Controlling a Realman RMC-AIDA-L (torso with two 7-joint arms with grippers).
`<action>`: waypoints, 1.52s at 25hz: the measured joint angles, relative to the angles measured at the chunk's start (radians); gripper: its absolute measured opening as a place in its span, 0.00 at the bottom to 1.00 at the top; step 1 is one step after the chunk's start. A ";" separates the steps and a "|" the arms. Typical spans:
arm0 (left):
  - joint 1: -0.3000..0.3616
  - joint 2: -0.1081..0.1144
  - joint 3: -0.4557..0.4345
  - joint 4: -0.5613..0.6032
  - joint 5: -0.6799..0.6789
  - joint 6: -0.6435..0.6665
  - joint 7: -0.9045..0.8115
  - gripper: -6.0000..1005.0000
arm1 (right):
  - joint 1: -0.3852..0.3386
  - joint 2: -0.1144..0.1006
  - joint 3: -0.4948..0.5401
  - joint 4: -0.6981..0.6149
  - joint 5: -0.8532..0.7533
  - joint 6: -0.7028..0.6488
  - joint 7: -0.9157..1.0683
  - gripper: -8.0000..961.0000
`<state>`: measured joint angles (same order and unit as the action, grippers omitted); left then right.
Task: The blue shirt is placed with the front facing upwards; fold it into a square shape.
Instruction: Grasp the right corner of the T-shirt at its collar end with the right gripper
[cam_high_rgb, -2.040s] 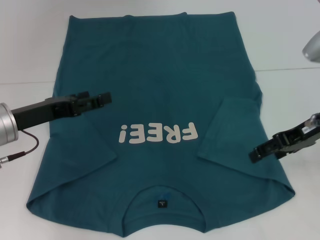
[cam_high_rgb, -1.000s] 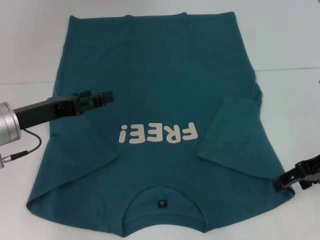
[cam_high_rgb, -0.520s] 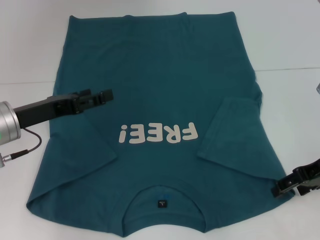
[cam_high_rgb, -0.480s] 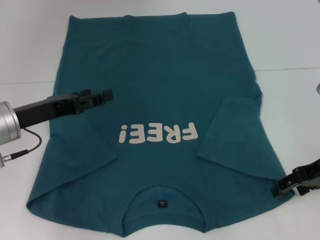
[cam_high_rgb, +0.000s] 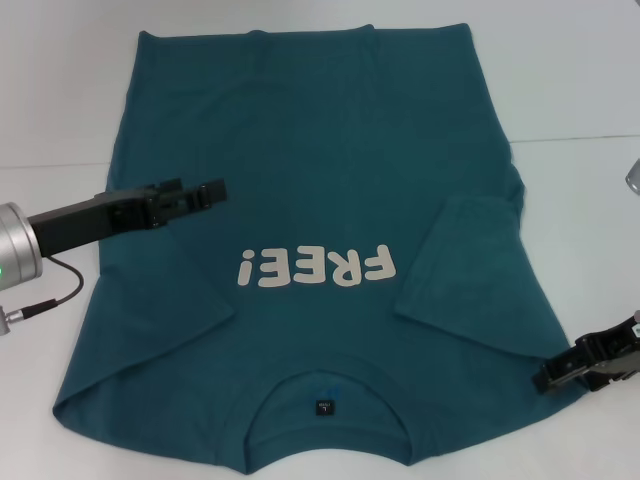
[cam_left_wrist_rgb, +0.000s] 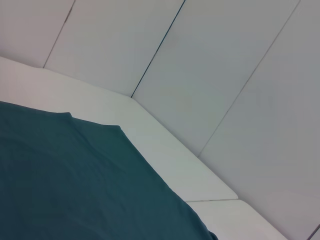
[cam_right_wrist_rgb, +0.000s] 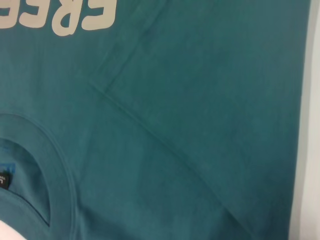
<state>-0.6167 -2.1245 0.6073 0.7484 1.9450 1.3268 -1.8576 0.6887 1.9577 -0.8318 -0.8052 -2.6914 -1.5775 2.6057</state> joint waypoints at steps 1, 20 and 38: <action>0.000 0.000 0.000 0.000 0.000 0.000 0.000 0.90 | 0.000 0.002 0.001 0.000 0.001 0.000 0.000 0.96; 0.002 0.000 -0.003 0.000 -0.002 -0.001 0.006 0.90 | -0.001 0.024 0.058 0.020 0.070 0.075 -0.025 0.96; 0.000 0.001 -0.004 -0.017 -0.001 -0.015 0.011 0.90 | -0.003 0.014 0.058 0.048 0.092 0.076 -0.025 0.91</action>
<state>-0.6167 -2.1240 0.6029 0.7317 1.9435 1.3120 -1.8469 0.6852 1.9721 -0.7740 -0.7573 -2.5995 -1.5016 2.5810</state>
